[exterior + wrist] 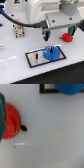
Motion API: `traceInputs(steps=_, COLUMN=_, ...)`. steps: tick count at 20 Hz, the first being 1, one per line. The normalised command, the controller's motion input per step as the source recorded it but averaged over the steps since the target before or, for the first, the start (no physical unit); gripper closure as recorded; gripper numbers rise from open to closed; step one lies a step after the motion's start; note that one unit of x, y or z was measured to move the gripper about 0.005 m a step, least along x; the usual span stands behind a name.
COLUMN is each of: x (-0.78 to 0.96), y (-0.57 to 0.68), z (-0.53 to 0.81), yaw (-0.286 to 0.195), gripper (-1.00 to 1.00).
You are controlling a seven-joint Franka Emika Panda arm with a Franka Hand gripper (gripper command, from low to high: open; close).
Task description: Insert the blue gear onto the right peg, followed by the red gear
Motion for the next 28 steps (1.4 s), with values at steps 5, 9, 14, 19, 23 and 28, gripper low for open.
traceInputs(steps=5, x=-0.56, y=0.48, z=0.0, yaw=0.0, gripper=-1.0)
traceInputs(steps=9, x=-0.46, y=0.43, z=-0.03, yaw=0.0, gripper=-1.0)
traceInputs(steps=14, x=0.05, y=0.11, z=-0.04, yaw=0.0, gripper=-1.0)
traceInputs(steps=19, x=0.19, y=-0.04, z=0.0, yaw=0.0, gripper=-1.0)
traceInputs(steps=23, x=0.1, y=-0.06, z=0.0, yaw=0.0, gripper=-1.0)
traceInputs(steps=28, x=0.12, y=-0.01, z=0.0, yaw=0.0, gripper=-1.0)
